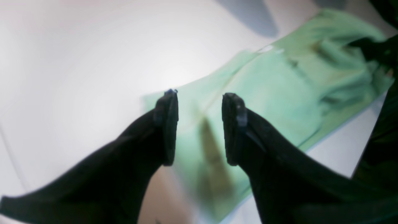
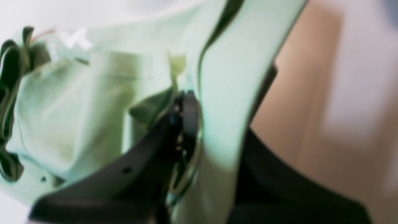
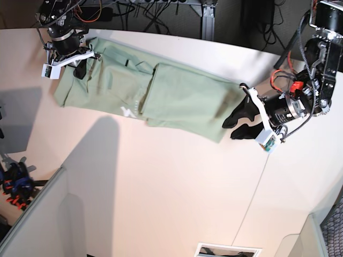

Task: Fold the T-shirt properly
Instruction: 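Fold the strip end again toward the right gripper's end with the left gripper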

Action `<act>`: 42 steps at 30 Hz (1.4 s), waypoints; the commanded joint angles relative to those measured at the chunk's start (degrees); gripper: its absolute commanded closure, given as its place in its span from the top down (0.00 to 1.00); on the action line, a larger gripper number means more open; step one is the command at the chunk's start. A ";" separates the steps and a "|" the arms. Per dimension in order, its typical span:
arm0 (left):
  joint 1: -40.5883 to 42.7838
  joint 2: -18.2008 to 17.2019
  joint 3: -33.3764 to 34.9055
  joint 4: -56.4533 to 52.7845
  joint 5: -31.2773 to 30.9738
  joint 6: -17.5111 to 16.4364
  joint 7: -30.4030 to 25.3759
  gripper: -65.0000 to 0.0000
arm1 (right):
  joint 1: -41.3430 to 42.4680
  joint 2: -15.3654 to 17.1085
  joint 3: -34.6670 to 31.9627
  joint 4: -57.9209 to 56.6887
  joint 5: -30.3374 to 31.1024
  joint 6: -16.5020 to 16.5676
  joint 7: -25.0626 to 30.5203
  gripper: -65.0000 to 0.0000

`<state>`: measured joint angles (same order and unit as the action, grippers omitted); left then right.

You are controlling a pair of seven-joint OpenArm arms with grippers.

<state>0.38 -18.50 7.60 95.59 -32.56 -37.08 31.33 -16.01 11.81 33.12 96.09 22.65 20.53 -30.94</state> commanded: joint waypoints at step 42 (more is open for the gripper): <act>6.23 -8.26 -2.27 0.15 4.02 5.05 -2.91 0.41 | 13.75 -15.96 -45.51 -0.33 -21.24 0.28 6.23 0.61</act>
<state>7.53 -26.02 5.91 95.20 -28.03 -32.42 29.56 -3.03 -3.68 -12.36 94.65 0.97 20.56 -26.09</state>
